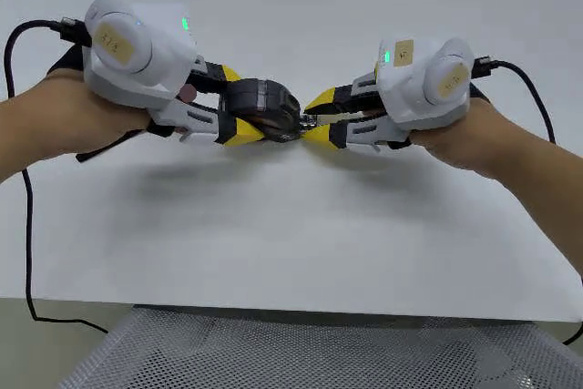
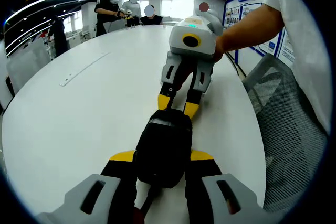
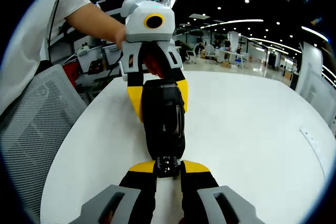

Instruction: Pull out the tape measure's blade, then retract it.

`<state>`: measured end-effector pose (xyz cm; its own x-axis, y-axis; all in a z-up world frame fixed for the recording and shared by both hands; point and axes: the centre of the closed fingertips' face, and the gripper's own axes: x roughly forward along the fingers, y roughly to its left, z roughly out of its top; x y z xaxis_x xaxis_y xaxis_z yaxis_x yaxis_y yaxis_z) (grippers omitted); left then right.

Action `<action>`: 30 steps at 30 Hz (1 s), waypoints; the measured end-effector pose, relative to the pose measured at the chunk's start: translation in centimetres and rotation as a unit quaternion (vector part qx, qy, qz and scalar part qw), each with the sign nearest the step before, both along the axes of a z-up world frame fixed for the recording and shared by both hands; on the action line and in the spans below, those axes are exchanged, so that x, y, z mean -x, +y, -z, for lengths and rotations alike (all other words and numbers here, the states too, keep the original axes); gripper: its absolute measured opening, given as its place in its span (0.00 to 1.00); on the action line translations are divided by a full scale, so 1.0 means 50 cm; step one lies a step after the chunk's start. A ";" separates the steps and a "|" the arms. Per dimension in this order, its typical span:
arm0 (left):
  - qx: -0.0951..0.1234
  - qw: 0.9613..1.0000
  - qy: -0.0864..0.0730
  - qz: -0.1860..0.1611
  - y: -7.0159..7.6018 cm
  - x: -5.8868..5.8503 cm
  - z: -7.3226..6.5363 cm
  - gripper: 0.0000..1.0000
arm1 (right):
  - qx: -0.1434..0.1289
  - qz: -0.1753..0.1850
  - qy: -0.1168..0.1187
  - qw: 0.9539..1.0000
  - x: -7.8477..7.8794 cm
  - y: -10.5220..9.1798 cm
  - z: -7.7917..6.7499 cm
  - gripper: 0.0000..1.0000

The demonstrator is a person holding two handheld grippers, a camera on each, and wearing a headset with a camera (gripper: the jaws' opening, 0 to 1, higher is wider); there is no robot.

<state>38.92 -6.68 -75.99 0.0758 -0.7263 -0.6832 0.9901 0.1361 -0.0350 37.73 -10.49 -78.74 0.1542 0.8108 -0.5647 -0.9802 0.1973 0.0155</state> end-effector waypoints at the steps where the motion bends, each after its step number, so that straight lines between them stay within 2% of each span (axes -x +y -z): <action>1: 0.000 1.000 0.000 0.000 0.000 0.000 0.000 0.30 | 0.000 -0.003 0.000 1.000 0.002 0.001 0.001 0.15; 30: -0.006 1.000 -0.006 0.010 0.000 -0.001 0.000 0.29 | 0.009 -0.016 -0.013 1.000 -0.005 0.003 0.003 0.12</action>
